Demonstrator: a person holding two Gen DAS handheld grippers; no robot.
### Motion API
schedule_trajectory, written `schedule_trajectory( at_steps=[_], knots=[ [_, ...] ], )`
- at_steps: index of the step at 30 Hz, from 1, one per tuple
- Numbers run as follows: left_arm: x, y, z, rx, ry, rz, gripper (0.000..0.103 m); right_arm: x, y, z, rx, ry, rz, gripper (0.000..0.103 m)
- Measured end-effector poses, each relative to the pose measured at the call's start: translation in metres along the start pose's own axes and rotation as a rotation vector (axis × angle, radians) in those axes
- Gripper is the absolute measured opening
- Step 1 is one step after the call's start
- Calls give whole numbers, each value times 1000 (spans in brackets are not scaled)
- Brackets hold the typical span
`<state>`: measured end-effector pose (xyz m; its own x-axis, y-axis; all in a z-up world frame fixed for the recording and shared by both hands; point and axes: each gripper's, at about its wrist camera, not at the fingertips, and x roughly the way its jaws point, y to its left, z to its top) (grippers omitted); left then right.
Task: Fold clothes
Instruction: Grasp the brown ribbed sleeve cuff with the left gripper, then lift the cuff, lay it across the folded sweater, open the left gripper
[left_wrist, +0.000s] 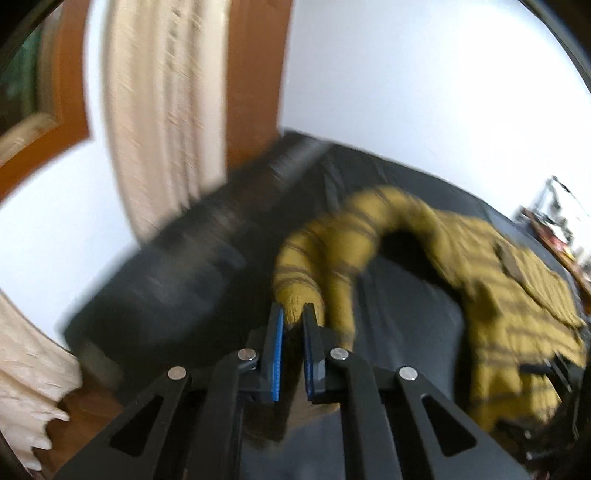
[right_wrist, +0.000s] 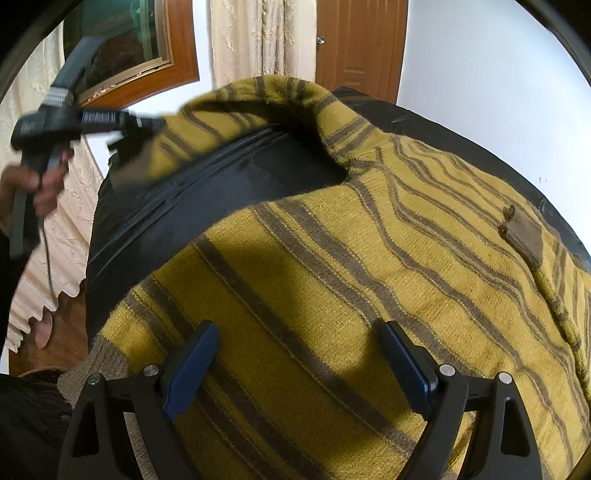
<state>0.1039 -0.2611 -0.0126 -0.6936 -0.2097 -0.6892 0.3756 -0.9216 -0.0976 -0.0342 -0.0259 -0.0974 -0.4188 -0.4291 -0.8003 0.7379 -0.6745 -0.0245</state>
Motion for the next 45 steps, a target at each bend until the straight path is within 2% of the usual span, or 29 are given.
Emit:
schedule_trajectory(
  at_steps=[3, 6, 9, 13, 15, 17, 19, 23, 26, 31, 37, 41, 42, 43, 44, 45],
  knots=[
    [2, 22, 19, -27, -17, 51, 10, 0, -1, 0, 1, -2, 2, 91],
    [20, 36, 27, -42, 11, 73, 10, 0, -1, 1, 5, -6, 7, 91],
    [44, 45, 27, -50, 53, 99, 11, 0, -2, 2, 9, -9, 12, 91],
    [64, 66, 22, -110, 102, 123, 13, 1, -2, 2, 12, -10, 13, 92],
    [68, 79, 18, -162, 128, 121, 25, 1, -2, 2, 12, -9, 13, 92],
    [67, 88, 14, -218, 137, 107, 56, 1, -2, 2, 13, -9, 13, 92],
    [60, 95, 7, -269, 123, 76, 72, 1, -2, 2, 13, -8, 12, 93],
    [47, 99, 0, -302, 80, 74, 80, 1, -2, 2, 10, -8, 11, 93],
    [53, 96, -3, -281, 75, 108, 81, 1, -1, 2, 10, -8, 10, 93],
    [76, 92, -3, -246, 118, 172, 81, 1, -1, 2, 9, -8, 10, 93],
    [86, 83, -4, -203, 113, 226, 86, 1, -1, 2, 4, -7, 10, 93],
    [88, 78, -3, -204, 110, 250, 85, 1, -1, 2, 3, -8, 10, 93],
    [89, 77, -2, -205, 112, 254, 83, 1, -1, 2, 3, -8, 10, 93],
    [89, 76, -1, -206, 113, 258, 74, 1, -1, 1, 3, -8, 10, 93],
    [89, 75, 0, -209, 113, 259, 56, 1, -1, 1, 3, -8, 11, 93],
    [86, 75, 3, -219, 107, 252, 47, 1, -1, 1, 2, -8, 11, 93]
  ],
)
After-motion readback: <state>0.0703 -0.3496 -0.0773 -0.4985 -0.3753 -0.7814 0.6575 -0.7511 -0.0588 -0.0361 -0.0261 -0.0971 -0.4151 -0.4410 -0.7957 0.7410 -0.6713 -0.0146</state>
